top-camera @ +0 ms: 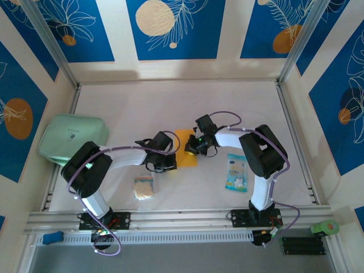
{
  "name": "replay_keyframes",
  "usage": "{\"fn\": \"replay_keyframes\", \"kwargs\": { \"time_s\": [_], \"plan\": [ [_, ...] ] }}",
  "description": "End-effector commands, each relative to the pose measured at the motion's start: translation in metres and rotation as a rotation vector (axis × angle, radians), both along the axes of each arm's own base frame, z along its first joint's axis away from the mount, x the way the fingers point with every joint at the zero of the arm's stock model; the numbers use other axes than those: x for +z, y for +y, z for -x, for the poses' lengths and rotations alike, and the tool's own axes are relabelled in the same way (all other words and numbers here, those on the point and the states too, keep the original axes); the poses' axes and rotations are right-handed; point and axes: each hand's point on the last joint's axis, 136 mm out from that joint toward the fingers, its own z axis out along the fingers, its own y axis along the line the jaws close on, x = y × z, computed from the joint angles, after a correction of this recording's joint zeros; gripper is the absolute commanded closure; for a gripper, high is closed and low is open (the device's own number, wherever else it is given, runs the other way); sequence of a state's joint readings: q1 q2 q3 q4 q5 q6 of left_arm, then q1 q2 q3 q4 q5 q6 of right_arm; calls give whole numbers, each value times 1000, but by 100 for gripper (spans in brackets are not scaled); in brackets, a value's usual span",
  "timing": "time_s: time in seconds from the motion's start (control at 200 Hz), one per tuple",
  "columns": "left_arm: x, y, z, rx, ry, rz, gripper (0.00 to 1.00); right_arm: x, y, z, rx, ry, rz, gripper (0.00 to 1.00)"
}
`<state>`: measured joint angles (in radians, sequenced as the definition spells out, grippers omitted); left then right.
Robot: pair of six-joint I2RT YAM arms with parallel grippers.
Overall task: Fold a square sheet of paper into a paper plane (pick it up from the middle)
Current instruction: Fold the triangle a second time at the center of the table.
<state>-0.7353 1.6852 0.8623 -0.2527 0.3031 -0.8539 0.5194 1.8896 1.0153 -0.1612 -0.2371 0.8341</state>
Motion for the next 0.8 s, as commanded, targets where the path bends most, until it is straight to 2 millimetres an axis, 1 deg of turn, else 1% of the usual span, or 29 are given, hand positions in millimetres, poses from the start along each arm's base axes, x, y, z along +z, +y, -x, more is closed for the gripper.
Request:
{"fn": "replay_keyframes", "kwargs": {
  "time_s": [0.0,0.075,0.14,0.18,0.28,0.36,0.465,0.595,0.7,0.795],
  "plan": [
    [14,11,2,-7,-9,-38,95,-64,-52,37,-52,174,266,98],
    [33,-1,-12,2,-71,12,94,-64,-51,37,-52,174,263,98],
    [41,-10,-23,28,-101,53,94,-63,-49,36,-52,172,260,98],
    [40,-14,-29,52,-108,76,94,-63,-49,36,-52,172,260,98],
    [31,-28,-37,81,-88,125,94,-63,-47,35,-50,173,255,98],
    [26,-35,-43,90,-80,132,93,-63,-45,36,-50,173,249,98],
    [16,-31,-47,101,-80,84,94,-60,-43,33,-49,166,242,98],
    [1,-16,-43,114,-64,1,95,-54,-40,31,-39,152,225,98],
    [-10,-7,-37,119,-45,-40,96,-40,-34,25,-26,117,192,97],
    [-17,-3,-32,123,-24,-57,97,-20,-26,15,-4,67,145,97]
  ]
}}
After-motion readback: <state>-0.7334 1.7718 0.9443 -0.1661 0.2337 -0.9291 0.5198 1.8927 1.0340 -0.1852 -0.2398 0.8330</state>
